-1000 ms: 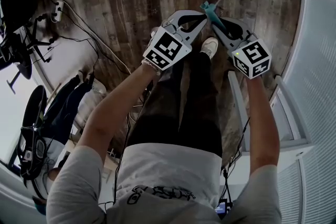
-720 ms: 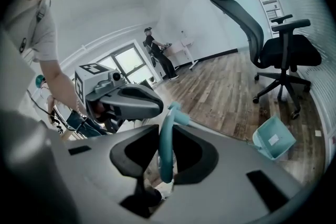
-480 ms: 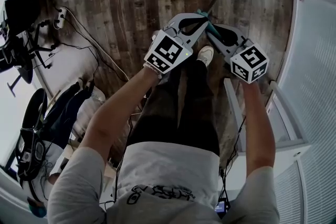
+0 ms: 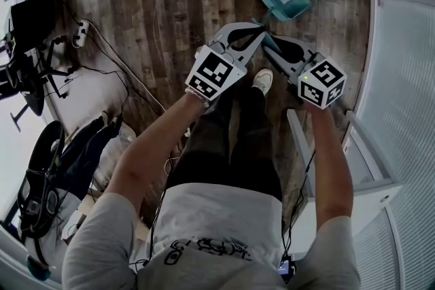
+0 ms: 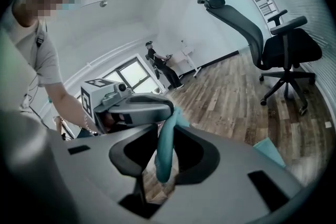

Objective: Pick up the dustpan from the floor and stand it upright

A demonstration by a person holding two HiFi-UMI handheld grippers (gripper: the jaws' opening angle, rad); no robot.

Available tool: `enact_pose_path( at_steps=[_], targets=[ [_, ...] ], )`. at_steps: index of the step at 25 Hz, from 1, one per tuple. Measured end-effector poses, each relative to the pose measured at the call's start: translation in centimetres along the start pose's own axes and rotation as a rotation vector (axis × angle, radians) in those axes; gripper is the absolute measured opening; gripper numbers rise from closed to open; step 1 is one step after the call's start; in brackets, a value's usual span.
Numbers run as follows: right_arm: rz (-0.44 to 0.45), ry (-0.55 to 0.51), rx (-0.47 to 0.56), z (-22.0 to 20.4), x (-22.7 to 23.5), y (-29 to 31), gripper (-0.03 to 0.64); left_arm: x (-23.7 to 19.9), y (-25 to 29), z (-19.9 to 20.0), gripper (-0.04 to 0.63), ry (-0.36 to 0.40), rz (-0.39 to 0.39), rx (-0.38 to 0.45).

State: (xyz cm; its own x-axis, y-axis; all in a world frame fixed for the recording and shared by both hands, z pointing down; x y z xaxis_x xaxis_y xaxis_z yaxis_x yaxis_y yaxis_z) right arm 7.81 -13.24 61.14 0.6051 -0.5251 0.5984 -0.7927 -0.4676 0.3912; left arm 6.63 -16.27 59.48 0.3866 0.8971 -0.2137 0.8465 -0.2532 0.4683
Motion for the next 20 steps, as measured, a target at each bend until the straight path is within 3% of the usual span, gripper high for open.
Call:
enact_pose_path(
  at_steps=[9,20],
  targets=[
    [0.046,0.045,0.035,0.8,0.2,-0.7,0.087,0.0,0.3,0.8,0.002,-0.016,-0.007,0.023],
    [-0.104,-0.028,-0.017,1.7,1.7,-2.4,0.1,0.2,0.5,2.0,0.002,0.018,-0.009,-0.007]
  ],
)
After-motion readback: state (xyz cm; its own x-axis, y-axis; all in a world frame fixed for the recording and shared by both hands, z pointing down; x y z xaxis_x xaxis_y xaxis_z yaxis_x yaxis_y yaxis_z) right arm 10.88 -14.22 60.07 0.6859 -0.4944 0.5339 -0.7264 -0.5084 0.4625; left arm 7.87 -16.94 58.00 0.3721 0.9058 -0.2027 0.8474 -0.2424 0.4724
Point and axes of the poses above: the fingertips, and each gripper's own axes: y forward along the fingers, x to its right, z out of its top, the point moved 1 cm from there along -y, backward along the fingers, and after that the axes turned 1 degree about z, right-handed, at the moved point
